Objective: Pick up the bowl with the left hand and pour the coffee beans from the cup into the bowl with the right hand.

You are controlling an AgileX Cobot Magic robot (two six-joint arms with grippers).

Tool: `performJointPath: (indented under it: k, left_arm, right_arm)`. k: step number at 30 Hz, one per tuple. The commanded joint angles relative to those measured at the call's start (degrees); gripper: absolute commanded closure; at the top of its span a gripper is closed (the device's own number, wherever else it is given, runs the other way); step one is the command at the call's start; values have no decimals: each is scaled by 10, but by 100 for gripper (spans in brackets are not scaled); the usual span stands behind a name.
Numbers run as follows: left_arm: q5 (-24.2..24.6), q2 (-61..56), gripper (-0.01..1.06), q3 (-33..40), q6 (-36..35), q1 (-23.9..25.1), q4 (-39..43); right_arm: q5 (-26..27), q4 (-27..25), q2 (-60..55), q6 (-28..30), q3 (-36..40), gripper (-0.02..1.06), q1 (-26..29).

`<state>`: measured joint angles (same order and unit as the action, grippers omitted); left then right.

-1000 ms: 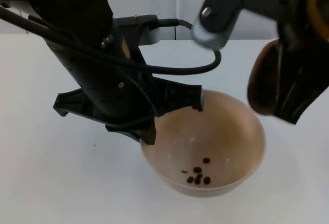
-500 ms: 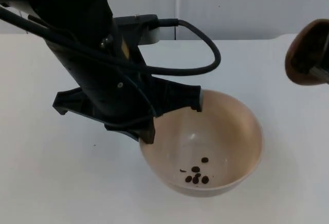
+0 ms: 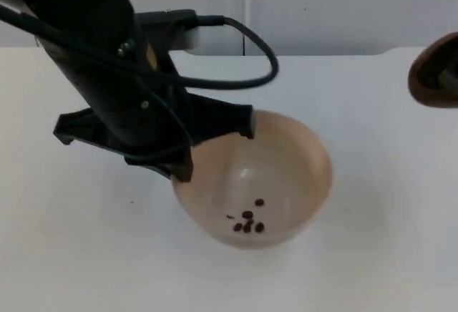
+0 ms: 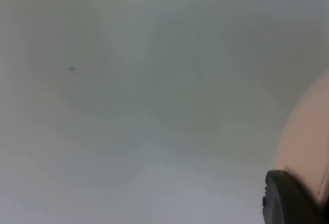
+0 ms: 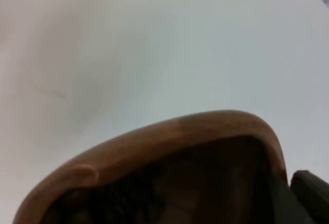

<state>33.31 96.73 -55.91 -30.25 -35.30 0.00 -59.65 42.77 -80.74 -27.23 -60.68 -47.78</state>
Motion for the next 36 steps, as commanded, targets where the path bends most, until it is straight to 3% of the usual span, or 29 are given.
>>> performJointPath:
  k: [1,8,13,20,26,29,36]
  left_arm:
    - [-11,-1,105,-4,-1,17,7]
    - [-21,32,105,-4,0,87,21]
    - [-33,64,105,-4,0,108,23]
    - [-49,100,105,-4,0,114,23]
    - [-55,105,105,-4,0,114,26]
    - [-57,105,105,-4,0,114,26]
    - [-57,105,105,-4,0,114,26]
  right_arm:
    - [14,-2,4,-4,-4,105,19]
    - [43,-9,-33,-13,-4,105,78]
    - [84,-2,-88,-35,-4,105,88]
    - [132,56,-181,-134,-4,105,88]
    - [178,66,-244,-169,-4,105,88]
    - [198,84,-292,-213,-4,105,88]
    - [229,89,-344,-238,-4,105,88]
